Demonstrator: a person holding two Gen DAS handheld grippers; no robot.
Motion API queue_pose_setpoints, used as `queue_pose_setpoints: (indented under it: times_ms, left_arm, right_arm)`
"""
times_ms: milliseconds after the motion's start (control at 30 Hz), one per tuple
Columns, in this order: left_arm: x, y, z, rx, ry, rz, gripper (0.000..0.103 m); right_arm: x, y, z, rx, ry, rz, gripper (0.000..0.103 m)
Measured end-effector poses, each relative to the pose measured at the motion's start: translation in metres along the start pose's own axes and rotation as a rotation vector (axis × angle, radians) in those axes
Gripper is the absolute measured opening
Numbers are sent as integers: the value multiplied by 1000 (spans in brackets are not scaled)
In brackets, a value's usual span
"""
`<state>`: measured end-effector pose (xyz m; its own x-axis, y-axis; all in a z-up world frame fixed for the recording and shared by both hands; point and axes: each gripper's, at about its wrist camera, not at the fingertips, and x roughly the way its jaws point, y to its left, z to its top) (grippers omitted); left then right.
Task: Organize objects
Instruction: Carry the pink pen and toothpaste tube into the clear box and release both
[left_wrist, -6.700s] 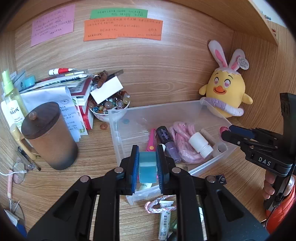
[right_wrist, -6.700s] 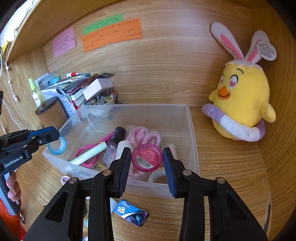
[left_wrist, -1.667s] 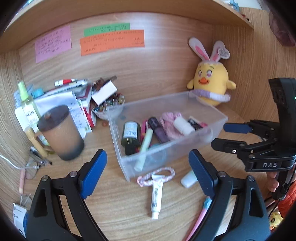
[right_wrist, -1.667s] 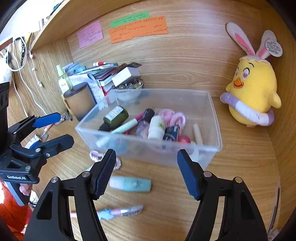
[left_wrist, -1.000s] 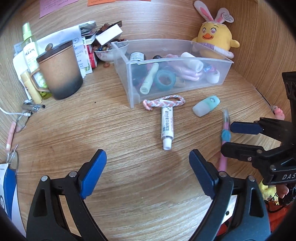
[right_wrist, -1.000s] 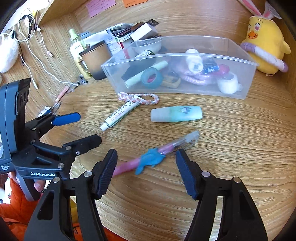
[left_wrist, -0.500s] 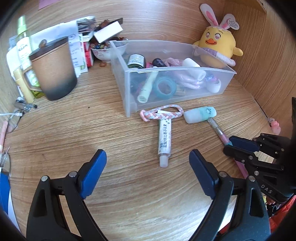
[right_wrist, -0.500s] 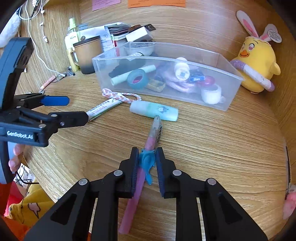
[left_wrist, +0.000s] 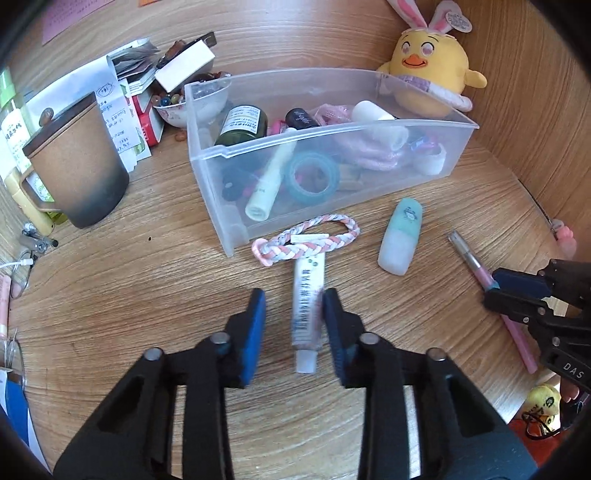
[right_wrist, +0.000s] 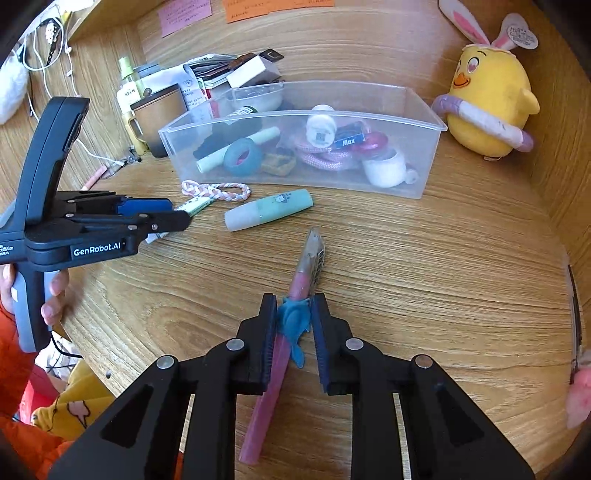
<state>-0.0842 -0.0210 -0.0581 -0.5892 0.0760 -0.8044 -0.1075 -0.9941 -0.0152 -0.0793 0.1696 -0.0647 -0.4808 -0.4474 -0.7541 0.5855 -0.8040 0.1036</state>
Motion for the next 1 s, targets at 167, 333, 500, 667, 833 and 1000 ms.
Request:
queue_pose_setpoints:
  times_ms: [167, 333, 500, 667, 833, 1000]
  left_arm:
    - [-5, -10, -7, 42, -12, -14, 15]
    - [-13, -15, -16, 43, -10, -39, 15]
    - [-25, -16, -19, 18, -39, -53, 15]
    - [-44, -15, -10, -12, -110, -59, 15]
    - [-55, -8, 4, -52, -178, -64, 15]
    - [-62, 0, 19, -79, -227, -63, 15]
  right_arm:
    - [-1, 2, -4, -17, -10, -22, 18]
    - [-3, -2, -7, -5, -25, -12, 18]
    - [-4, -3, -6, 24, -32, -12, 17]
    - [-12, -10, 3, 64, -68, 17, 16]
    - [-29, -17, 20, 81, -149, 32, 16]
    - [-42, -24, 43, 77, -221, 20, 16]
